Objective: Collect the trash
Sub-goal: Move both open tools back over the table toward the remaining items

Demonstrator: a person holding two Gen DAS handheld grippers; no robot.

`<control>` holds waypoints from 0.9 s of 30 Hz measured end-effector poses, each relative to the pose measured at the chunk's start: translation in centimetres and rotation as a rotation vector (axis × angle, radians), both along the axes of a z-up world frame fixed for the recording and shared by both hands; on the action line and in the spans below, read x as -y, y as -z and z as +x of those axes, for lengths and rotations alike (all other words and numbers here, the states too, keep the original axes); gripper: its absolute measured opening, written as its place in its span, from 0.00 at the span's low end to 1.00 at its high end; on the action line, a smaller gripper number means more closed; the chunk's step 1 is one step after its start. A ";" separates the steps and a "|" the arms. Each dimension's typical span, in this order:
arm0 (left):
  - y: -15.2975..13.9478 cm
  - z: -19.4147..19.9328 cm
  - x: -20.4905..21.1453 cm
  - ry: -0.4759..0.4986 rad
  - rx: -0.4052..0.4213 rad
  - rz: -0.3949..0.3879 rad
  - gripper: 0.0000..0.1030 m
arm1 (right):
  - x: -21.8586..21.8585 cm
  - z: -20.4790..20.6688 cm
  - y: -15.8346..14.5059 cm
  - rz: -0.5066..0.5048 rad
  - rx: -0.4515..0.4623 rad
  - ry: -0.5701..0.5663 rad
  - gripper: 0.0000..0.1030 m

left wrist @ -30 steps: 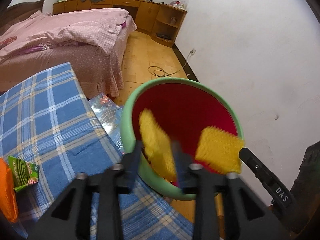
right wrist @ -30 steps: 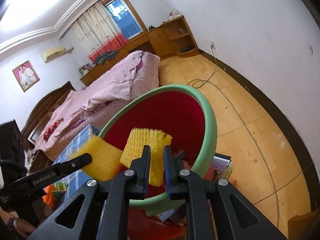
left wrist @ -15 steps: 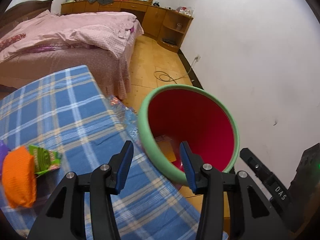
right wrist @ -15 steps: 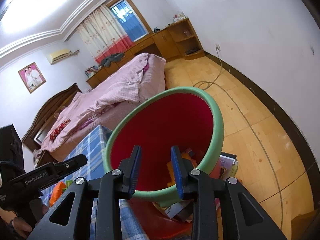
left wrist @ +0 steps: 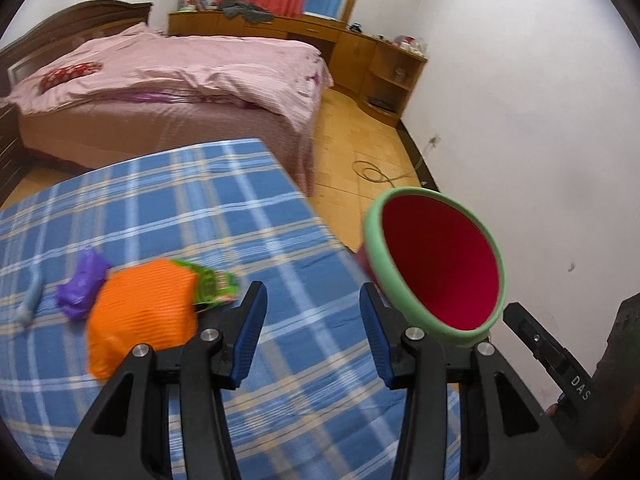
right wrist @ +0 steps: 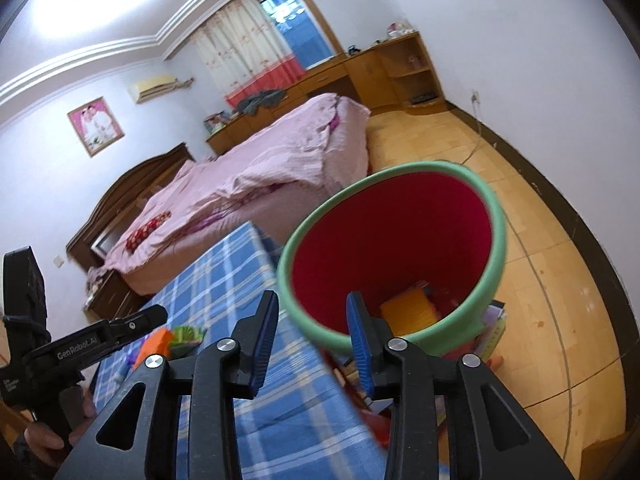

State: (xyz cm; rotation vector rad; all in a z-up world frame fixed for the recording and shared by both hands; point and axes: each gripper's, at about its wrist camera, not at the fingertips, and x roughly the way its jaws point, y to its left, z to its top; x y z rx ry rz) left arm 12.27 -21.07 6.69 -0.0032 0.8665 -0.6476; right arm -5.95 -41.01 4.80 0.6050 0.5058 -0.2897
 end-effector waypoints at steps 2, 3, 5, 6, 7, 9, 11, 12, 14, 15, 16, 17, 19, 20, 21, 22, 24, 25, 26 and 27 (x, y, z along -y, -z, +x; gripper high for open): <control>0.0 0.3 -1.5 -0.026 0.003 0.002 0.46 | -0.9 0.3 -0.1 -0.002 -0.005 -0.023 0.37; 0.1 0.4 -2.2 -0.039 0.005 0.004 0.46 | -1.4 0.5 -0.1 -0.004 -0.009 -0.036 0.38; 0.1 0.8 -3.5 -0.060 0.008 0.011 0.46 | -2.1 0.9 0.0 -0.002 -0.017 -0.055 0.39; 0.2 1.0 -4.2 -0.072 0.012 0.015 0.46 | -2.4 1.0 0.0 -0.001 -0.020 -0.062 0.40; 0.3 1.2 -4.9 -0.084 0.015 0.021 0.46 | -2.8 1.2 0.1 -0.001 -0.027 -0.070 0.41; 0.3 1.6 -6.3 -0.107 0.021 0.035 0.46 | -3.5 1.5 0.2 -0.005 -0.039 -0.079 0.42; 0.5 2.0 -7.8 -0.136 0.027 0.045 0.46 | -4.2 1.9 0.4 0.000 -0.049 -0.091 0.44; 0.5 2.2 -8.5 -0.148 0.030 0.050 0.46 | -4.5 2.2 0.5 0.004 -0.054 -0.100 0.45; 0.7 2.9 -10.0 -0.179 0.032 0.069 0.46 | -5.2 2.6 0.7 0.005 -0.064 -0.122 0.45; 0.8 3.2 -10.6 -0.191 0.032 0.075 0.46 | -5.5 2.9 0.7 0.004 -0.069 -0.126 0.46; 0.8 3.5 -11.3 -0.202 0.033 0.079 0.46 | -5.8 3.2 0.8 0.003 -0.076 -0.130 0.46; 0.9 3.8 -12.1 -0.212 0.037 0.079 0.46 | -6.0 3.4 0.9 0.004 -0.082 -0.132 0.47; 1.1 4.4 -13.4 -0.232 0.043 0.082 0.46 | -6.4 3.9 1.1 0.012 -0.094 -0.138 0.49; 1.3 4.8 -14.1 -0.250 0.042 0.092 0.46 | -6.7 4.0 1.1 0.012 -0.096 -0.145 0.49; 1.4 5.1 -14.7 -0.262 0.041 0.098 0.46 | -6.9 4.1 1.1 0.008 -0.100 -0.147 0.49; 1.6 5.5 -15.4 -0.275 0.041 0.101 0.46 | -7.2 4.3 1.2 0.002 -0.106 -0.150 0.49; 2.0 6.3 -16.7 -0.301 0.040 0.110 0.46 | -7.5 4.5 1.3 0.000 -0.111 -0.156 0.49; 2.3 6.7 -17.3 -0.313 0.038 0.116 0.46 | -7.7 4.7 1.4 0.002 -0.118 -0.159 0.49; 2.7 7.2 -17.8 -0.325 0.032 0.126 0.46 | -7.8 4.8 1.4 0.001 -0.123 -0.161 0.49; 3.2 7.7 -18.3 -0.340 0.021 0.143 0.46 | -7.9 4.9 1.4 -0.002 -0.125 -0.162 0.49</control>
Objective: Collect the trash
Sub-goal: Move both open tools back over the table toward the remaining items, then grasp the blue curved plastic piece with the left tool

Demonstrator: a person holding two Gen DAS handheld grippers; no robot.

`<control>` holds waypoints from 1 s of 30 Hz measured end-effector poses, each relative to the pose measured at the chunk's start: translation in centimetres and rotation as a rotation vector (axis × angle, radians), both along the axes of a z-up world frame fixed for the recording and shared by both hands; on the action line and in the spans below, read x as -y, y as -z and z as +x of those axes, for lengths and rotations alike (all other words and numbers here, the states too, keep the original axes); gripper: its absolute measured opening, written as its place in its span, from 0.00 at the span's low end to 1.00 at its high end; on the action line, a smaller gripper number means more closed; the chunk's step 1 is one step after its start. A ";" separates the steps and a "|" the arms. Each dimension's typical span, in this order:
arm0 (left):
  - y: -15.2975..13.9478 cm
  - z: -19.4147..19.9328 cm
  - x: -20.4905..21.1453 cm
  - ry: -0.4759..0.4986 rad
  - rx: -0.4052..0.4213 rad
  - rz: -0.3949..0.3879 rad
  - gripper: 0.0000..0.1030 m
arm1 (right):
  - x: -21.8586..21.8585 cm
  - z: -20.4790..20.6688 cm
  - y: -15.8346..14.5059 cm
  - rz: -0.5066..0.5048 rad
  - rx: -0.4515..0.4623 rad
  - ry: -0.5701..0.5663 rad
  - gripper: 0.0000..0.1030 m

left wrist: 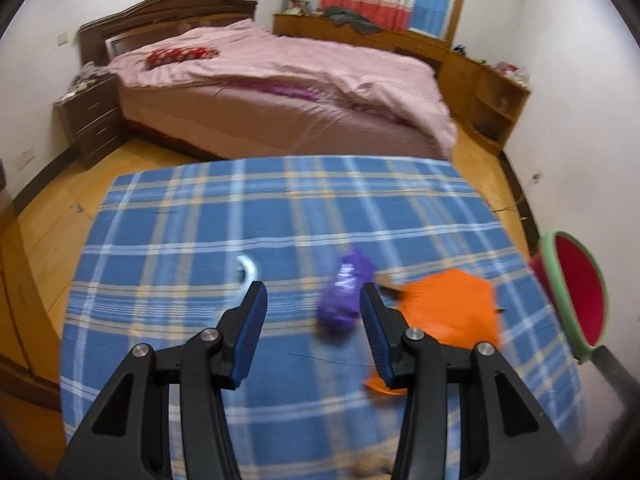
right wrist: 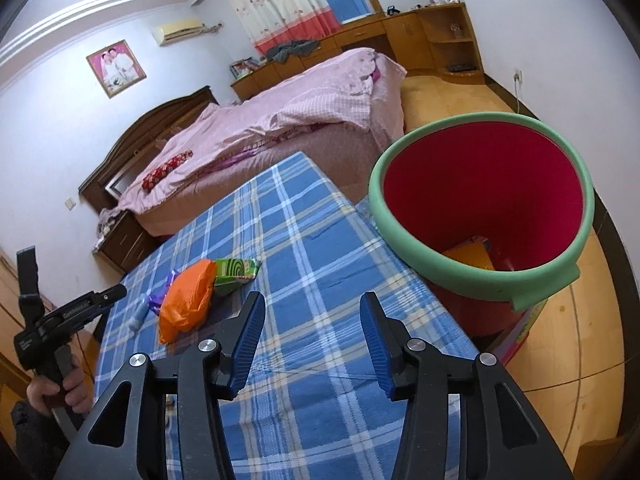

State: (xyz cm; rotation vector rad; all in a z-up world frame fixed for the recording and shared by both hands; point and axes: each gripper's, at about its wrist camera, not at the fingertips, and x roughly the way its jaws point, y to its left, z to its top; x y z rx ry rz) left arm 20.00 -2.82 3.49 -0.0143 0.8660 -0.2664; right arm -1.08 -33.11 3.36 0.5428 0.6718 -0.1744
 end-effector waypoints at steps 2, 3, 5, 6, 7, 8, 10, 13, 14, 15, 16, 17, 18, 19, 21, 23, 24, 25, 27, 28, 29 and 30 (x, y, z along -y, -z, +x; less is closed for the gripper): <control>0.9 0.7 -0.5 -0.018 -0.023 0.027 0.46 | -0.2 0.2 0.1 -0.009 -0.002 0.000 0.49; 1.4 1.0 -0.7 -0.021 -0.028 0.033 0.46 | -0.3 0.3 0.3 -0.010 -0.009 0.002 0.49; 2.3 1.5 -1.2 -0.038 -0.035 0.049 0.46 | -0.4 0.6 0.6 0.001 -0.023 -0.002 0.49; 2.7 1.8 -1.4 -0.048 -0.037 0.054 0.46 | -0.5 0.8 0.7 0.004 -0.027 -0.005 0.49; 2.9 1.9 -1.6 -0.055 -0.040 0.055 0.46 | -0.7 0.9 0.7 -0.001 -0.029 -0.008 0.49; 3.3 2.2 -1.8 -0.061 -0.045 0.052 0.46 | -0.9 0.9 0.7 -0.007 -0.031 -0.010 0.49; 3.8 2.8 -2.0 -0.070 -0.054 0.052 0.46 | -1.3 1.3 0.7 -0.017 -0.038 -0.020 0.49; 4.2 3.3 -2.3 -0.081 -0.051 0.059 0.46 | -1.9 1.9 1.0 -0.023 -0.051 -0.033 0.49; 4.3 3.5 -2.5 -0.082 -0.049 0.060 0.46 | -2.1 2.2 1.1 -0.026 -0.055 -0.038 0.49; 4.5 3.4 -2.5 -0.084 -0.048 0.061 0.46 | -2.3 2.3 1.1 -0.030 -0.058 -0.043 0.49; 4.6 3.6 -2.7 -0.088 -0.049 0.062 0.46 | -2.6 2.6 1.2 -0.033 -0.062 -0.049 0.49; 4.9 3.7 -2.8 -0.092 -0.054 0.060 0.46 | -2.8 2.8 1.3 -0.033 -0.065 -0.055 0.49; 5.2 3.9 -3.0 -0.096 -0.064 0.054 0.46 | -3.0 3.1 1.4 -0.032 -0.068 -0.063 0.49; 5.5 4.0 -3.1 -0.097 -0.072 0.049 0.46 | -3.3 3.4 1.4 -0.032 -0.073 -0.072 0.49; 5.5 3.9 -3.0 -0.089 -0.050 0.044 0.39 | -3.9 4.0 1.5 -0.034 -0.079 -0.089 0.49; 5.5 3.5 -2.9 -0.060 -0.046 0.025 0.22 | -4.5 4.6 1.5 -0.039 -0.085 -0.109 0.49; 5.4 3.3 -2.9 -0.042 -0.048 0.003 0.17 | -4.9 4.9 1.5 -0.043 -0.088 -0.120 0.49; 5.4 3.2 -2.8 -0.023 -0.055 -0.022 0.16 | -5.4 5.3 1.5 -0.047 -0.090 -0.132 0.49; 5.3 2.8 -2.8 0.008 -0.061 -0.071 0.15 | -6.2 5.8 1.5 -0.050 -0.090 -0.155 0.49; 5.2 2.6 -2.6 0.024 -0.061 -0.095 0.15 | -6.7 6.1 1.5 -0.051 -0.092 -0.169 0.49; 5.1 2.4 -2.5 0.034 -0.059 -0.112 0.15 | -7.1 6.4 1.5 -0.051 -0.092 -0.181 0.49; 5.0 2.2 -2.4 0.040 -0.053 -0.123 0.15 | -7.6 6.8 1.5 -0.053 -0.094 -0.196 0.49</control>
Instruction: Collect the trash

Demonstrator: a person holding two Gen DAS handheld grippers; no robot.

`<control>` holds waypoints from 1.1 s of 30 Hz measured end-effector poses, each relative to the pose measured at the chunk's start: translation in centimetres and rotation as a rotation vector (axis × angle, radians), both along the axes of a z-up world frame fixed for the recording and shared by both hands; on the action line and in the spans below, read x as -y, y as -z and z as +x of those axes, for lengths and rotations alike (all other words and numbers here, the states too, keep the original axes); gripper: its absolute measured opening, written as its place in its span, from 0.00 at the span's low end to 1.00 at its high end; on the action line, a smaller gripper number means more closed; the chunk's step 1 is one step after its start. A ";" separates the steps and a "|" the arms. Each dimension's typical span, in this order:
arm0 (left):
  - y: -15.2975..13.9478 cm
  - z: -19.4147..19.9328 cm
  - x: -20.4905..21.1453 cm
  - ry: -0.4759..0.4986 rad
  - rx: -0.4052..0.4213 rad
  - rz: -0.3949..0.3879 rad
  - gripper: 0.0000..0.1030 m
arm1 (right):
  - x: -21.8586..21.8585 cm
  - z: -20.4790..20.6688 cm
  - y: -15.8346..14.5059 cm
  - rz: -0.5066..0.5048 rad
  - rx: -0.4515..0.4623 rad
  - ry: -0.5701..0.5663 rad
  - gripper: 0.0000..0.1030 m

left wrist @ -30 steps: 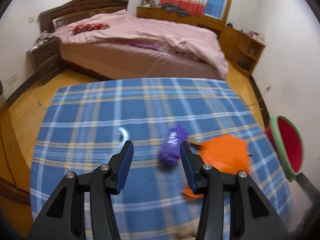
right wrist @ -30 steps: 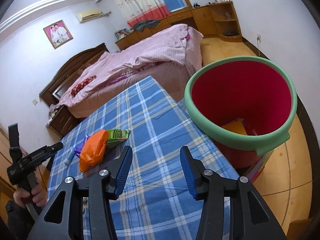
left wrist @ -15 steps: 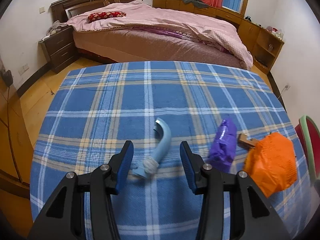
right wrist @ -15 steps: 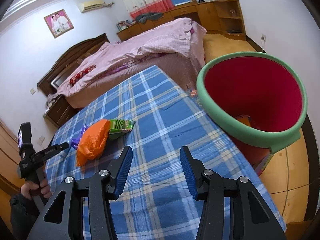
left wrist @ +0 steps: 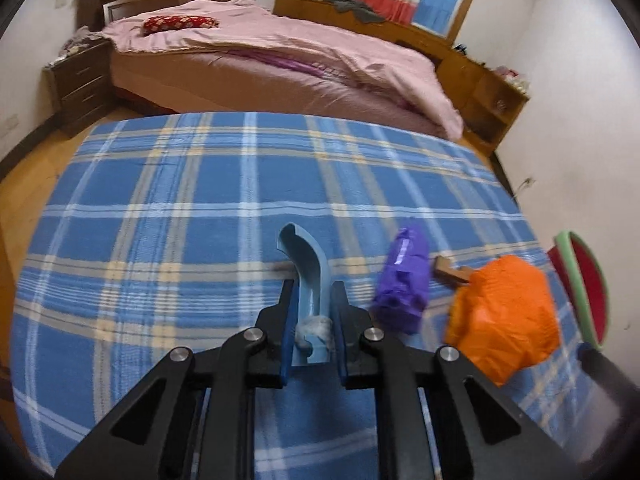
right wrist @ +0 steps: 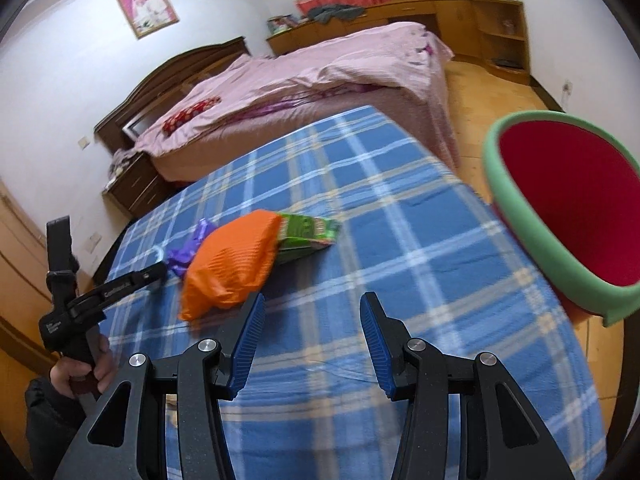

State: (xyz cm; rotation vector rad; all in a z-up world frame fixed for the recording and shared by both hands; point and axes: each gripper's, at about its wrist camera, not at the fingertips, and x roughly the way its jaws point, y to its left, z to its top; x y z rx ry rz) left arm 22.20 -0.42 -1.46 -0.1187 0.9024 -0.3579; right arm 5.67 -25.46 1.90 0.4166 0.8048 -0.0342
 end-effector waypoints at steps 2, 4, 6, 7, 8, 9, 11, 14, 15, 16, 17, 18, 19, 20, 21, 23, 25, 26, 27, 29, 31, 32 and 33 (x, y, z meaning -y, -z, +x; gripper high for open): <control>-0.4 -0.5 -0.1 0.004 0.015 -0.023 0.15 | -0.8 0.6 0.1 0.001 -0.002 -0.022 0.49; -0.7 -0.7 -0.5 0.001 0.018 -0.051 0.15 | -1.6 1.2 0.2 0.011 -0.006 -0.040 0.49; -0.8 -0.5 -1.1 -0.009 0.014 -0.079 0.15 | -2.3 1.9 0.4 0.039 -0.008 -0.070 0.49; -0.9 -0.5 -1.4 -0.016 0.012 -0.091 0.15 | -2.8 2.3 0.6 0.053 -0.012 -0.083 0.49; -0.9 -0.5 -1.7 -0.021 0.010 -0.100 0.15 | -3.1 2.6 0.8 0.055 -0.015 -0.090 0.49; -0.8 -0.5 -2.1 -0.023 0.008 -0.107 0.15 | -3.6 2.9 1.0 0.051 -0.017 -0.100 0.49; -0.9 -0.6 -2.3 -0.029 0.006 -0.120 0.15 | -4.5 3.7 1.3 0.016 -0.023 -0.108 0.49; -1.1 -0.5 -2.5 -0.032 0.011 -0.132 0.15 | -5.2 4.7 1.5 -0.013 -0.023 -0.117 0.49; -1.2 -0.5 -2.5 -0.032 0.013 -0.134 0.15 | -5.3 5.1 1.5 -0.017 -0.023 -0.117 0.49; -1.2 -0.6 -2.5 -0.031 0.015 -0.136 0.15 | -5.5 5.5 1.6 -0.022 -0.025 -0.118 0.49; -1.2 -0.6 -2.5 -0.030 0.016 -0.137 0.15 | -5.7 5.7 1.6 -0.024 -0.025 -0.125 0.49; -1.2 -0.6 -2.5 -0.029 0.015 -0.137 0.15 | -5.9 5.7 1.5 -0.029 -0.018 -0.139 0.49; -1.2 -0.5 -2.5 -0.029 0.015 -0.137 0.15 | -6.0 5.7 1.5 -0.036 -0.011 -0.147 0.35; -1.2 -0.7 -2.6 -0.028 0.015 -0.138 0.15 | -6.2 5.6 1.4 -0.045 -0.005 -0.152 0.25; -1.3 -0.7 -2.6 -0.028 0.017 -0.138 0.15 | -6.4 5.6 1.4 -0.057 -0.006 -0.159 0.14; -1.4 -0.8 -2.5 -0.029 0.021 -0.140 0.15 | -6.6 5.4 1.4 -0.054 0.000 -0.167 0.07; -1.4 -0.9 -2.4 -0.025 0.023 -0.139 0.15 | -6.4 4.9 1.1 -0.045 0.022 -0.173 0.03; -1.4 -0.9 -2.3 -0.023 0.023 -0.139 0.15 | -6.4 4.6 0.8 -0.046 0.035 -0.176 0.03; -1.4 -0.9 -2.2 -0.020 0.024 -0.138 0.15 | -6.4 4.2 0.5 -0.045 0.047 -0.179 0.03; -1.4 -1.0 -2.0 -0.016 0.027 -0.136 0.15 | -6.3 3.4 -0.1 -0.029 0.071 -0.184 0.02; -1.3 -1.1 -1.8 -0.013 0.031 -0.140 0.15 | -6.2 2.6 -0.9 -0.021 0.094 -0.186 0.02; -1.3 -1.1 -1.7 -0.009 0.033 -0.140 0.15 | -6.2 2.2 -1.3 -0.019 0.107 -0.186 0.02; -1.3 -1.2 -1.4 -0.004 0.036 -0.138 0.15 | -6.1 1.7 -1.7 -0.018 0.119 -0.184 0.02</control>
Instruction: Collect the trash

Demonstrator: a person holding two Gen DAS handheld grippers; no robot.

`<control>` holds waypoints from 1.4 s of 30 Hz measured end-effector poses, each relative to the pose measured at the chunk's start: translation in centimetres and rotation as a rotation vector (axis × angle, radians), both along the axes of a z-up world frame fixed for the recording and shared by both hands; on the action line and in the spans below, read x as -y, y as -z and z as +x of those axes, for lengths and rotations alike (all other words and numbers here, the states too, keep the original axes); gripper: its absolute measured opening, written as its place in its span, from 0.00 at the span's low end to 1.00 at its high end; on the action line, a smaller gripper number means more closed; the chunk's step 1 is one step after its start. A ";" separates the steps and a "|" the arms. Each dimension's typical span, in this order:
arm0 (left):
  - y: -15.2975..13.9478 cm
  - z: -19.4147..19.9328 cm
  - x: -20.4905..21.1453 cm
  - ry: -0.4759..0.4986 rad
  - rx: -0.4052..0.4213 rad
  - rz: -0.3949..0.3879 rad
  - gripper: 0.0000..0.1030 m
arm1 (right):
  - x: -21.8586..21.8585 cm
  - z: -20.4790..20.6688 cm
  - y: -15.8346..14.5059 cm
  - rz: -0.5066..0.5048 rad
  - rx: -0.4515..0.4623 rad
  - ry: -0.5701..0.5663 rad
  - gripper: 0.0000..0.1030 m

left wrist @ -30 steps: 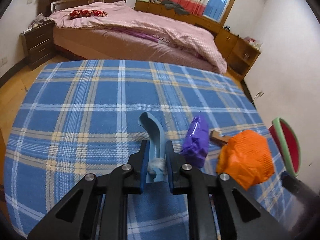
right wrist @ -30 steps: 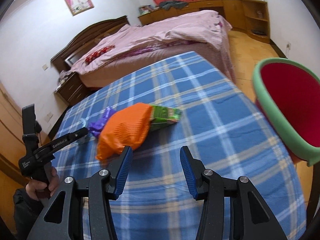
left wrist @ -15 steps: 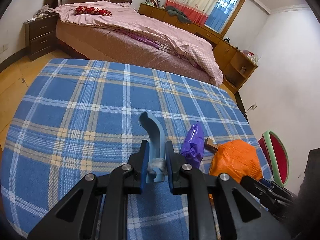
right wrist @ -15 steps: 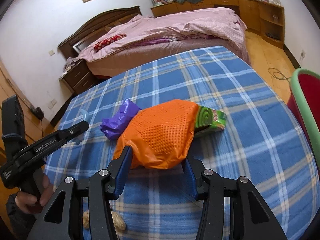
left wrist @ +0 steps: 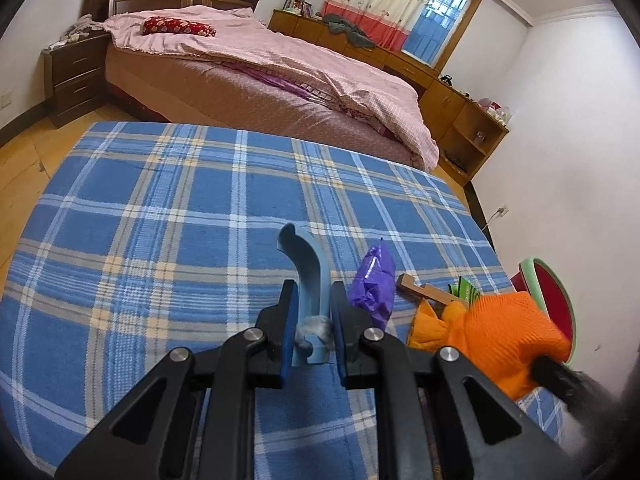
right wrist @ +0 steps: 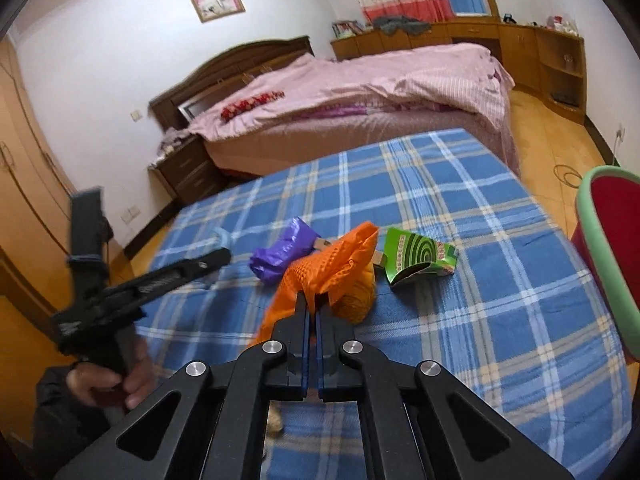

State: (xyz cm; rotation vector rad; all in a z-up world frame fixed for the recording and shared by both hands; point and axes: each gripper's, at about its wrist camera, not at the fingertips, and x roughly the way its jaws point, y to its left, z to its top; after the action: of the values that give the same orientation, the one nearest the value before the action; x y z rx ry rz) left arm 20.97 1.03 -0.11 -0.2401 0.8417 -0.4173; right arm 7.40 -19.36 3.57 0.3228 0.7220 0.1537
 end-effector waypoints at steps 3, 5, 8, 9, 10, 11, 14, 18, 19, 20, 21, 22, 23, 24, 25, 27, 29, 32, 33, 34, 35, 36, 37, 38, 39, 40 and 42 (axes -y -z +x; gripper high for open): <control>-0.1 -0.2 0.4 0.012 0.011 0.008 0.15 | 0.4 -1.5 -1.2 -0.002 0.038 0.009 0.02; -0.2 -0.4 0.7 0.018 0.020 0.011 0.15 | 1.0 -2.6 -2.1 -0.004 0.068 0.027 0.01; -0.8 -0.5 0.9 0.019 0.028 0.004 0.15 | 1.9 -3.9 -3.0 0.002 0.096 0.046 0.01; -1.2 -0.7 0.9 0.017 0.027 0.004 0.15 | 2.2 -4.3 -3.1 0.001 0.101 0.054 0.01; -1.4 -0.9 0.8 0.015 0.028 0.003 0.15 | 2.6 -4.8 -3.3 0.000 0.107 0.061 0.01; -1.9 -1.4 0.7 0.011 0.034 -0.001 0.15 | 2.9 -5.3 -3.5 0.000 0.112 0.067 0.00; -2.7 -2.7 0.6 0.017 0.043 0.008 0.15 | 3.9 -6.1 -3.7 0.005 0.120 0.087 0.00; -3.3 -4.7 0.3 0.014 0.025 -0.002 0.15 | 4.6 -6.7 -3.0 0.037 0.078 0.098 0.03; -3.4 -5.3 0.2 0.015 0.021 -0.012 0.15 | 4.8 -6.8 -2.7 0.034 0.064 0.111 0.03; -3.5 -5.9 0.2 0.019 0.019 -0.017 0.15 | 4.9 -6.9 -2.4 0.033 0.055 0.117 0.03; -3.7 -6.5 0.2 0.026 0.020 -0.022 0.15 | 4.9 -7.0 -2.1 0.032 0.042 0.117 0.03; -3.8 -7.1 0.3 0.032 0.021 -0.025 0.15 | 5.0 -7.1 -1.8 0.032 0.029 0.117 0.03; -3.9 -7.7 0.3 0.036 0.022 -0.030 0.15 | 5.0 -7.1 -1.5 0.032 0.018 0.120 0.04; -4.1 -8.3 0.3 0.042 0.024 -0.041 0.15 | 5.1 -7.1 -1.2 0.033 0.006 0.118 0.07; -4.2 -9.0 0.2 0.049 0.024 -0.059 0.15 | 5.1 -7.0 -0.7 0.041 -0.013 0.105 0.13; -4.3 -10.0 0.2 0.050 0.023 -0.082 0.15 | 5.2 -7.2 -0.1 0.059 -0.030 0.089 0.27; -4.3 -10.8 0.1 0.051 0.014 -0.106 0.15 | 5.2 -7.2 0.5 0.064 -0.054 0.082 0.40; -4.0 -11.5 0.0 0.052 -0.011 -0.138 0.15 | 5.3 -7.5 1.3 0.048 -0.086 0.109 0.56; -3.9 -11.6 0.0 0.050 -0.015 -0.138 0.15 | 5.3 -7.6 1.5 0.042 -0.087 0.120 0.61; -3.8 -11.8 0.1 0.047 -0.017 -0.133 0.15 | 5.4 -7.7 1.7 0.032 -0.087 0.132 0.68; -3.7 -11.9 0.2 0.047 -0.019 -0.129 0.15 | 5.4 -7.7 2.0 0.022 -0.090 0.142 0.72; -3.7 -12.1 0.2 0.047 -0.021 -0.127 0.15 | 5.4 -7.7 2.2 0.013 -0.097 0.147 0.74; -3.6 -12.2 0.3 0.048 -0.021 -0.126 0.15 | 5.3 -7.6 2.6 0.004 -0.106 0.146 0.74; -3.6 -12.5 0.3 0.049 -0.020 -0.125 0.15 | 5.1 -7.5 2.8 -0.003 -0.115 0.139 0.74; -3.6 -12.7 0.4 0.051 -0.019 -0.121 0.15 | 4.9 -7.3 3.1 -0.011 -0.127 0.132 0.74; -3.6 -12.9 0.5 0.053 -0.018 -0.117 0.15 | 4.6 -7.0 3.5 -0.023 -0.139 0.127 0.74; -3.5 -13.2 0.6 0.056 -0.016 -0.109 0.15 | 3.9 -6.5 3.9 -0.038 -0.154 0.110 0.74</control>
State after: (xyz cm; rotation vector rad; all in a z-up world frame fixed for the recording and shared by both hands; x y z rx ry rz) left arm 7.78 0.46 3.38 -0.3221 0.8435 -0.5147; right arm 0.93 -23.26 -0.38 0.3394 0.8560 0.0110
